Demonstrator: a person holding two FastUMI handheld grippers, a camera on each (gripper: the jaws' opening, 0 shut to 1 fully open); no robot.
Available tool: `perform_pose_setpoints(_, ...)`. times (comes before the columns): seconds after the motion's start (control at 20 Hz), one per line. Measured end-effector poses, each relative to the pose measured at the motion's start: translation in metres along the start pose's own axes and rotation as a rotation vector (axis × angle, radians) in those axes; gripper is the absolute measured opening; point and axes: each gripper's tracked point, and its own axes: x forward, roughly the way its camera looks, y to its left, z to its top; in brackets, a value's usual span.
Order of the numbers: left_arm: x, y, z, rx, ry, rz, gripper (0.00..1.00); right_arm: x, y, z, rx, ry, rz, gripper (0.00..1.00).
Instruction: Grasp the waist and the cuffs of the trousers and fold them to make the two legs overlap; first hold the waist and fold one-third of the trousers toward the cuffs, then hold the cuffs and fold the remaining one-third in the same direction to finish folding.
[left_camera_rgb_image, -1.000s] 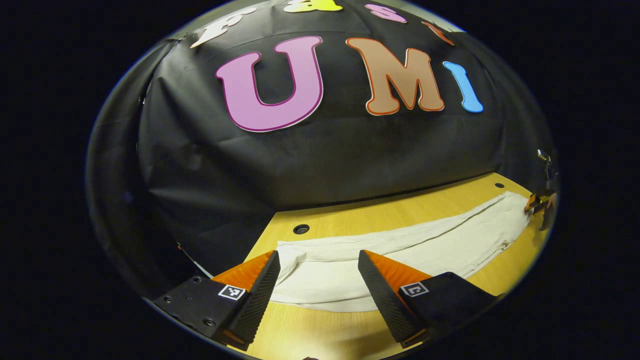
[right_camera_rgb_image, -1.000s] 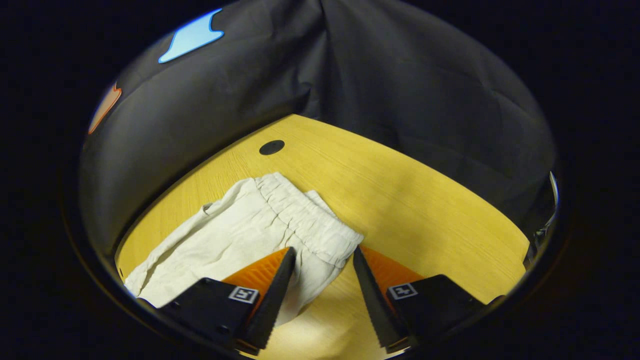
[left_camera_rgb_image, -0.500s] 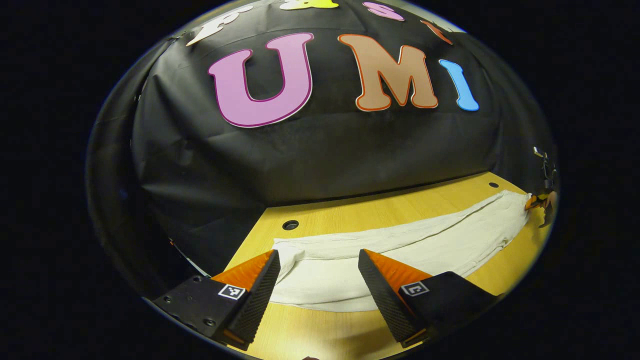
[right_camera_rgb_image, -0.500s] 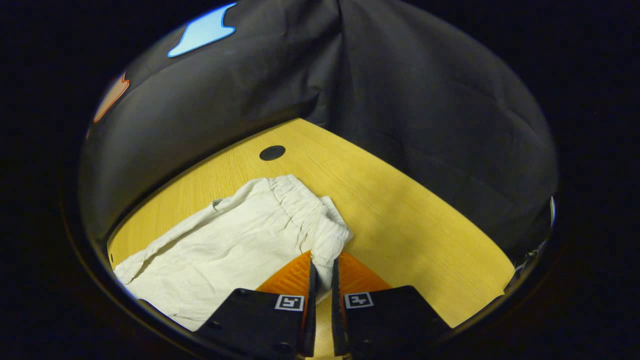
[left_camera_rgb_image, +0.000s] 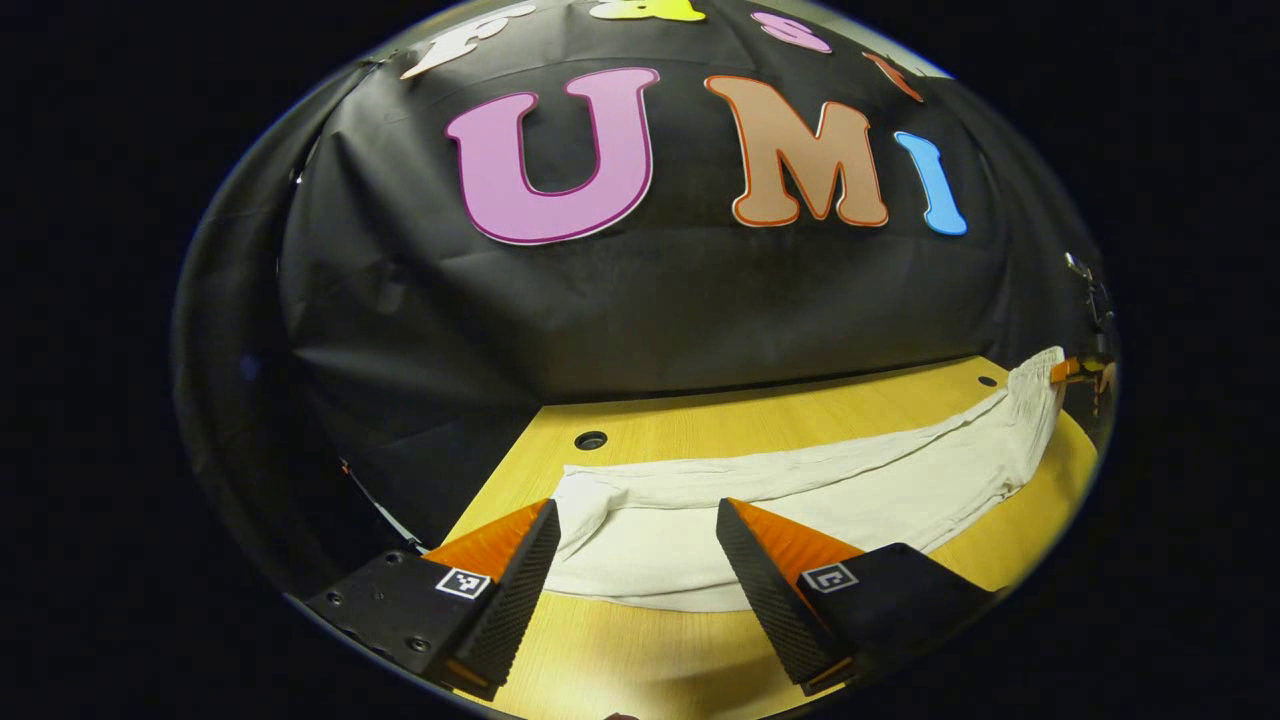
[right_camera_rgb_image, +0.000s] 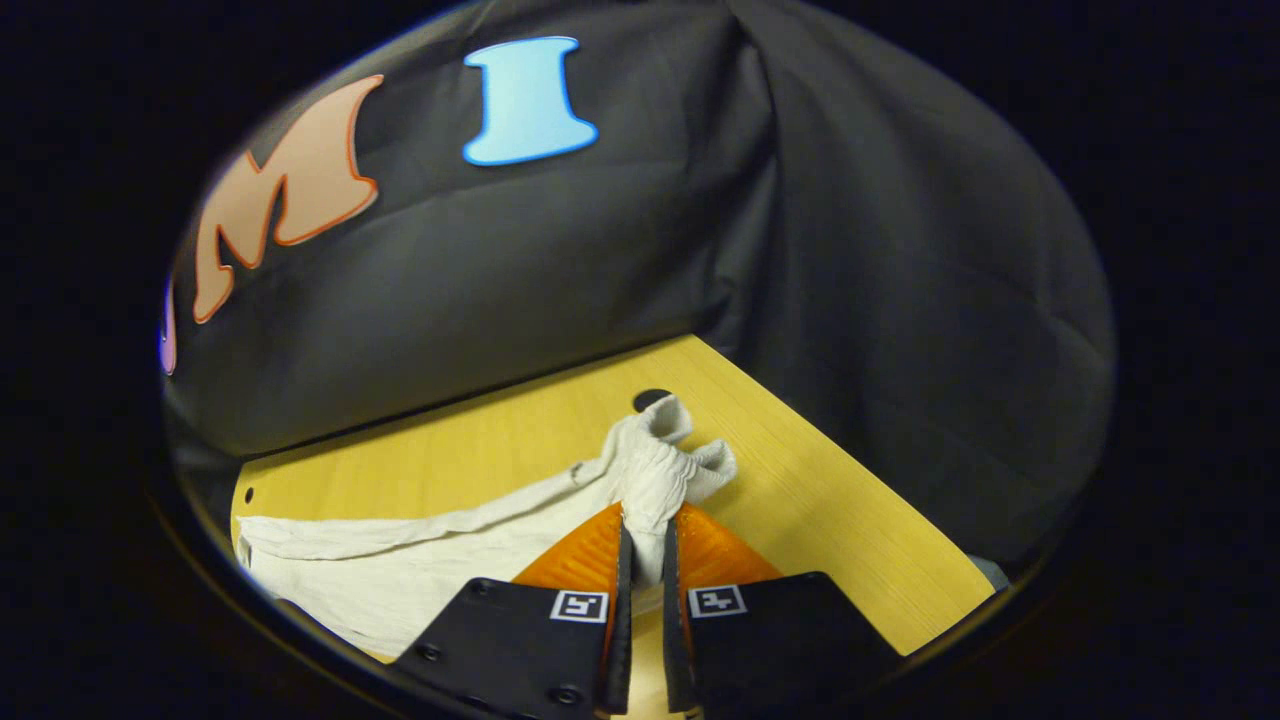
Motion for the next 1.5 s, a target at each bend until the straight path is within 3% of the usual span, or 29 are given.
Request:
perform_pose_setpoints(0.7,-0.031,0.044,-0.016,-0.031,0.011,0.112,0.96,0.006,0.005,0.001,-0.097,-0.109,0.281,0.15)
perform_pose_setpoints(1.25,-0.051,0.069,-0.031,-0.033,0.04,0.168,0.96,0.013,0.01,-0.011,-0.141,-0.006,0.486,0.15)
perform_pose_setpoints(1.3,-0.052,0.07,-0.032,-0.034,0.043,0.169,1.0,0.013,0.009,-0.013,-0.149,0.012,0.5,0.15)
perform_pose_setpoints(1.5,-0.056,0.072,-0.037,-0.029,0.054,0.164,0.97,0.015,0.001,-0.02,-0.225,0.089,0.505,0.15)
